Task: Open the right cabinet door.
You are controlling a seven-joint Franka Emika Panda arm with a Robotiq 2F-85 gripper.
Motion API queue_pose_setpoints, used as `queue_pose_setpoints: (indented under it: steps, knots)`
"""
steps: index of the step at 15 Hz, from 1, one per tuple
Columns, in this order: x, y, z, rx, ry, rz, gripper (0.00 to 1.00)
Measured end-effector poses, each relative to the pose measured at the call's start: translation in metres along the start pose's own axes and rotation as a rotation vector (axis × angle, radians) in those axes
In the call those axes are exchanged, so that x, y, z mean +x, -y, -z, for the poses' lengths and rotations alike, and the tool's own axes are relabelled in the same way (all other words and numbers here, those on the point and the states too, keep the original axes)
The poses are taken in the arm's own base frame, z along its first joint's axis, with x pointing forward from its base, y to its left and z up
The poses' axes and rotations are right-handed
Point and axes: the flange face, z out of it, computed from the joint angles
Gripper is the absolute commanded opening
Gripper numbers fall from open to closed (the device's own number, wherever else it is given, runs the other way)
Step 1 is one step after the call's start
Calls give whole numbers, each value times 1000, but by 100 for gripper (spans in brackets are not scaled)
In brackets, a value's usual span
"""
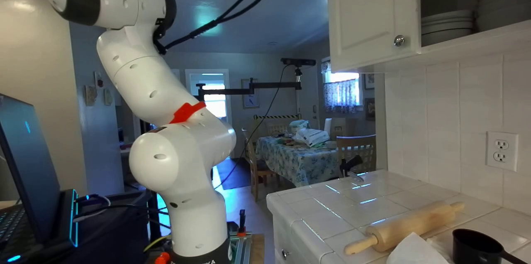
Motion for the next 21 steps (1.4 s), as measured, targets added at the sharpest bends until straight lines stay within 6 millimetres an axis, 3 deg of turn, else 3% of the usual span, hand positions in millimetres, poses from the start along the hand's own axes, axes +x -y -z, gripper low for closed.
queue_pose_setpoints:
  steps: [3,6,11,13,16,21]
  knots:
    - [1,2,-5,7,15,-6,100]
    - [0,10,15,103,52,80,100]
    - [-29,14,106,214,149,289,100]
    - [-36,20,142,269,86,334,100]
    - [-31,43,188,360,-76,365,100]
    - [-23,78,243,636,-177,347,100]
